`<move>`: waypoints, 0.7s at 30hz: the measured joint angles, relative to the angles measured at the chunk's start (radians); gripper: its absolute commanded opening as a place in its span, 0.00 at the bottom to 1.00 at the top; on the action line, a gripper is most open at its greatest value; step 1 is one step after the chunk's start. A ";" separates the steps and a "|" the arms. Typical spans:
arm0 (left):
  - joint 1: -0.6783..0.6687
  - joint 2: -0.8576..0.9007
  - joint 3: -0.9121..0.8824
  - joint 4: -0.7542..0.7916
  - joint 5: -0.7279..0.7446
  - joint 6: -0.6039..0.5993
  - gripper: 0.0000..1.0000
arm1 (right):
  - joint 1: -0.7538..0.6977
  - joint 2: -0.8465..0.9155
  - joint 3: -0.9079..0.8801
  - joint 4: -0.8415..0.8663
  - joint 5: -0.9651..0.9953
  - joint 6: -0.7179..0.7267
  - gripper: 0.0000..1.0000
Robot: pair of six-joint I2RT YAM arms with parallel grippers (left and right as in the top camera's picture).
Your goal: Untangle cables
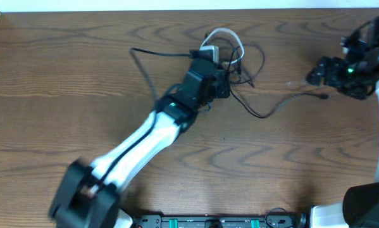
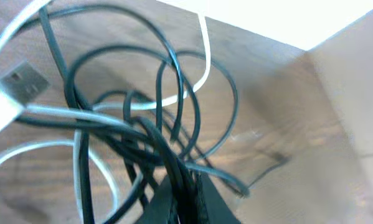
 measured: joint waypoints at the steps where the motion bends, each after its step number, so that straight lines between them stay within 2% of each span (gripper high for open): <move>1: 0.000 -0.050 0.001 -0.031 0.011 0.012 0.08 | 0.019 0.000 0.000 0.013 -0.026 -0.007 0.91; 5: 0.001 -0.169 0.001 -0.135 0.044 0.042 0.08 | 0.084 0.000 0.000 0.071 -0.137 -0.043 0.90; 9: 0.014 -0.208 0.001 -0.186 0.109 0.056 0.08 | 0.146 0.000 0.000 0.123 -0.242 -0.090 0.89; 14: 0.066 -0.208 0.001 -0.193 0.309 0.083 0.08 | 0.217 0.000 0.000 0.151 -0.328 -0.124 0.88; 21: 0.163 -0.208 0.001 -0.193 0.645 0.191 0.08 | 0.302 0.026 0.000 0.163 -0.394 -0.136 0.86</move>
